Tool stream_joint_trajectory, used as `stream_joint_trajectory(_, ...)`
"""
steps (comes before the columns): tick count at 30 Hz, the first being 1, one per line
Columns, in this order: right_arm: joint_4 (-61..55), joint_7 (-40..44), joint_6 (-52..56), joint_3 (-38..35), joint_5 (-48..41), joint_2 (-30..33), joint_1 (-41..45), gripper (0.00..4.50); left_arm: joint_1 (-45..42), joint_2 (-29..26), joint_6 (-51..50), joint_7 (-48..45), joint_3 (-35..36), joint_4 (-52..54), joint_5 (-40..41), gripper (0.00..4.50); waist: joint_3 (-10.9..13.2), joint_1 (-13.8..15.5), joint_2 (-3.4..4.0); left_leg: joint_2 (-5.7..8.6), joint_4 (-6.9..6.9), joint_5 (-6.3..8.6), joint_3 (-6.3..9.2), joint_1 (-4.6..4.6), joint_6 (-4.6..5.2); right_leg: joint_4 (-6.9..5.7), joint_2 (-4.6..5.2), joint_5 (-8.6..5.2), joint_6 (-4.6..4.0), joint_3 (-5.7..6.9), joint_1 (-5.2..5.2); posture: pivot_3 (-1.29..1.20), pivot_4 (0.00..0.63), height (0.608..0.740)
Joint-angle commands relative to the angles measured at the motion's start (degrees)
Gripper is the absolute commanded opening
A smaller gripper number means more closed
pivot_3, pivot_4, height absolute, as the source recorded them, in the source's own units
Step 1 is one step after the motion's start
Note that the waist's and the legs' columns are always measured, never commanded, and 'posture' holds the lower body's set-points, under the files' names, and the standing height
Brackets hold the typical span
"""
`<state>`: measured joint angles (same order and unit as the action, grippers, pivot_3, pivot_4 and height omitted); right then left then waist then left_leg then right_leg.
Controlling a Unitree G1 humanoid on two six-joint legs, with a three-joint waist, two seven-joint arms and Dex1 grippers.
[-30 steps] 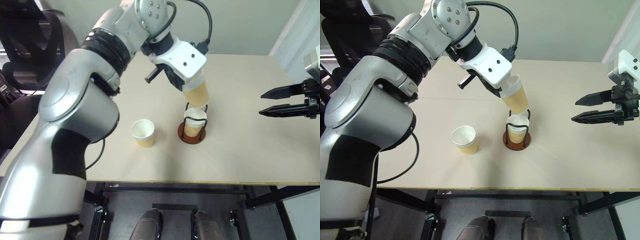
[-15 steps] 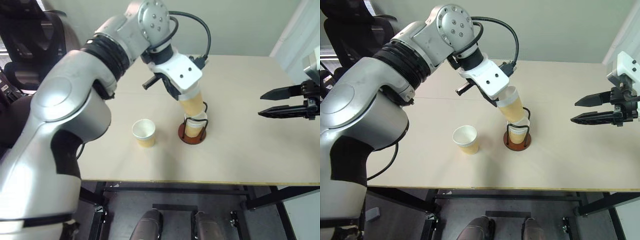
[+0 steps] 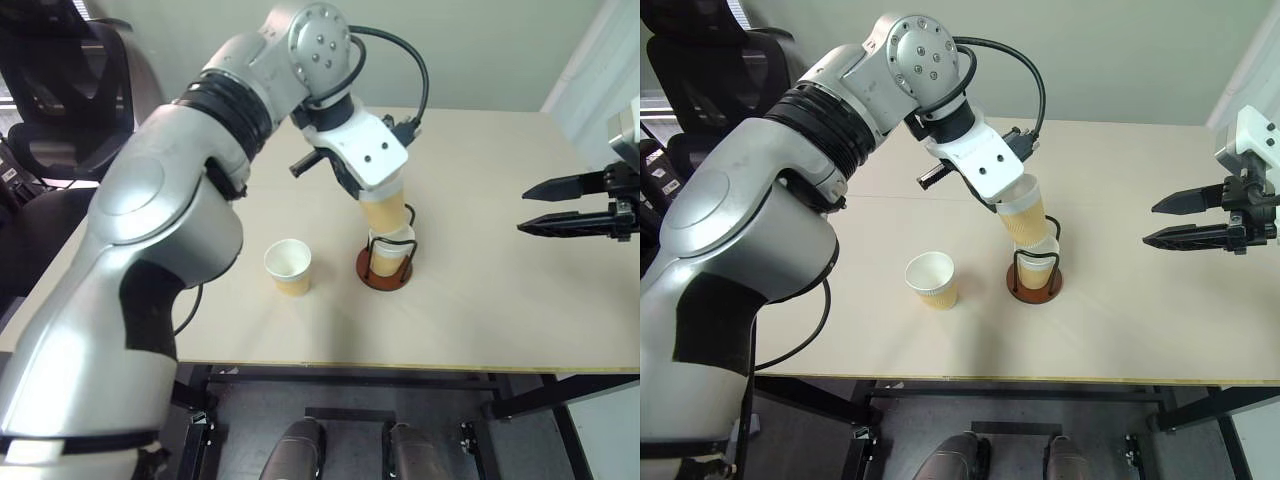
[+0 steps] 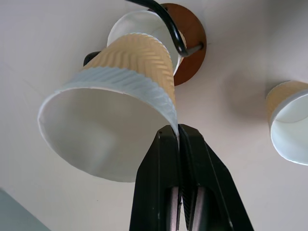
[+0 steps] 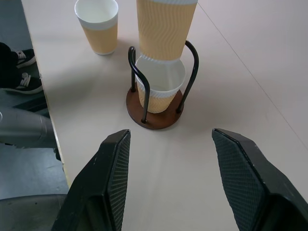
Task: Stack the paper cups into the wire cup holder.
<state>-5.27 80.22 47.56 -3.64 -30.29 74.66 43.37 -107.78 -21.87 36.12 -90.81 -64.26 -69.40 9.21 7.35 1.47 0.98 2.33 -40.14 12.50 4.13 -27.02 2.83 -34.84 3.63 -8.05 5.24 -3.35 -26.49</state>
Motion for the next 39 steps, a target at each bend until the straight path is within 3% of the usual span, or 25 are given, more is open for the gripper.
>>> stream_joint_trajectory(1,-1.32,-0.38,-0.81,-2.94,-0.97,0.74,0.19,2.7,-0.01,0.64,0.87,-1.69,2.71,-0.6,-1.65,0.11,0.0,0.04,0.0,0.01,0.0,0.01,0.01,0.0,0.0,0.0,0.05,-0.02,0.02,0.0,0.0,0.0,0.15,0.74)
stream_joint_trajectory(20,-2.42,-1.33,-0.52,-3.49,-1.42,1.15,-1.25,2.7,0.92,1.9,1.46,-1.69,3.82,-0.5,-3.2,0.11,0.0,0.08,0.0,0.1,0.0,0.1,-0.04,-0.02,0.05,0.0,0.28,-0.08,0.11,0.02,0.01,0.0,0.15,0.74)
stream_joint_trajectory(23,-2.56,-1.45,-0.47,-3.52,-1.58,1.27,-1.44,2.7,0.92,1.8,1.52,-1.69,3.34,-0.41,-3.04,0.68,0.0,0.1,0.0,0.13,0.01,0.1,-0.05,-0.02,0.05,0.0,0.3,-0.09,0.13,0.03,0.01,0.0,0.15,0.74)
stream_joint_trajectory(33,-2.35,-1.99,-0.58,-2.75,-1.42,1.26,-0.85,2.7,0.62,2.68,-1.51,-1.69,7.36,-0.76,-0.81,4.38,0.01,0.1,-0.01,0.29,0.01,0.11,-0.03,-0.03,0.08,-0.01,0.49,-0.13,0.24,0.04,0.02,0.0,0.15,0.74)
stream_joint_trajectory(39,-4.36,-6.54,1.31,-0.88,-0.64,-0.81,1.67,2.7,2.8,-1.7,-5.93,-1.69,9.82,2.17,5.46,4.47,-0.03,-0.03,0.05,0.45,0.04,0.15,-0.06,0.01,0.17,-0.05,0.62,-0.13,0.48,-0.01,0.03,0.0,0.15,0.74)
